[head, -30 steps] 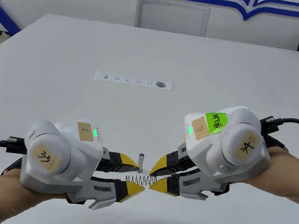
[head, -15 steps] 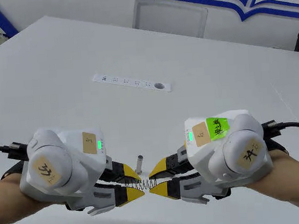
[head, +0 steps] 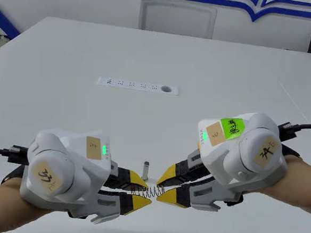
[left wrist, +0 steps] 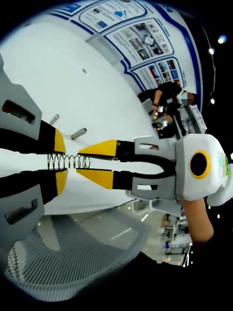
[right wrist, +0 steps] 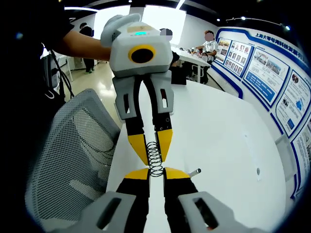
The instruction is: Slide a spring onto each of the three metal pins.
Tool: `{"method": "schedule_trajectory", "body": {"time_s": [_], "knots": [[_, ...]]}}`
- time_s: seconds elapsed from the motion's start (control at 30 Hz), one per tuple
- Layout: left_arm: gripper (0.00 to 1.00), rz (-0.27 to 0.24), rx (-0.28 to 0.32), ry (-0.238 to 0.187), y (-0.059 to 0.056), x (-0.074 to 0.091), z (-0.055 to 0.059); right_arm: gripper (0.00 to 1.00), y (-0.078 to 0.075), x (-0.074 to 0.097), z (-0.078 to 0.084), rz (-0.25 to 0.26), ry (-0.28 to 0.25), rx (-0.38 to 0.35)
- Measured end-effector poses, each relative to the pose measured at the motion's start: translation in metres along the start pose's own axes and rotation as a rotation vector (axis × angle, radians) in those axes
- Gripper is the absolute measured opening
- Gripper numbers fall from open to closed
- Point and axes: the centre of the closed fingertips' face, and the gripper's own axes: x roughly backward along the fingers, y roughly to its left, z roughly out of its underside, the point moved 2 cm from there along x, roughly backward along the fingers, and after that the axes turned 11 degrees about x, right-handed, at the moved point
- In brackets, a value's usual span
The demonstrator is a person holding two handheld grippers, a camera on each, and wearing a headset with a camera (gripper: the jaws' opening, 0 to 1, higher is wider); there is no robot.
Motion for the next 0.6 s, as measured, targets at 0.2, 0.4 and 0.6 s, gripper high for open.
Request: {"method": "schedule_trajectory", "body": {"time_s": [0.2, 0.4, 0.6], "knots": [[0.1, 0.006, 0.004, -0.005, 0.0, -0.001, -0.001, 0.11, 0.0, 0.003, -0.003, -0.004, -0.017, -0.01], [0.1, 0.01, -0.011, 0.012, -0.003, -0.005, 0.002, 0.11, 0.002, 0.006, -0.01, -0.019, -0.044, 0.0], [0.1, 0.01, -0.009, 0.013, -0.001, -0.008, 0.0, 0.11, -0.002, 0.006, -0.021, -0.018, -0.087, -0.007]]}}
